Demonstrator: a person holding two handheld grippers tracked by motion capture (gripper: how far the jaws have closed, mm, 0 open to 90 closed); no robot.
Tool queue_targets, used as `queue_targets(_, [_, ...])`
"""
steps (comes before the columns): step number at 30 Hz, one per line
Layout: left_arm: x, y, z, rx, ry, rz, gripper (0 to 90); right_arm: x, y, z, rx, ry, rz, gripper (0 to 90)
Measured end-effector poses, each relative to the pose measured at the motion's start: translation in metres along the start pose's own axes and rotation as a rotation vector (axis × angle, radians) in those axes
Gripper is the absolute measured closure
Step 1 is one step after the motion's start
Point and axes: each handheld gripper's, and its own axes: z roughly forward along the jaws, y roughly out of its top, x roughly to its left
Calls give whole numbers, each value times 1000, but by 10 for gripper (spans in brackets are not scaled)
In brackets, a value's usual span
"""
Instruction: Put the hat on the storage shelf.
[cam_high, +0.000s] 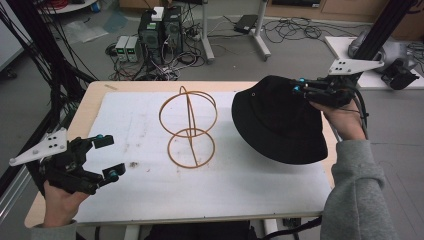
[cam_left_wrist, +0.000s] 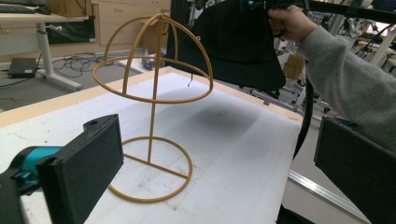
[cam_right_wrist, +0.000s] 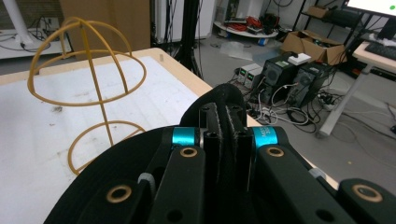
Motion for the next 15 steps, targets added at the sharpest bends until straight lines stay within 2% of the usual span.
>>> queue_targets(3, [0,0,0,1,0,-1,17,2,13,-8,-1,-7,-10,875])
queue_targets(11, [1,0,-1,3,2,-2,17,5,35,-23,-20,-14,-24,875])
queue_targets(15, [1,1,-7,-13,9,-4,17,7,45,-31,-35,-27,-45,875])
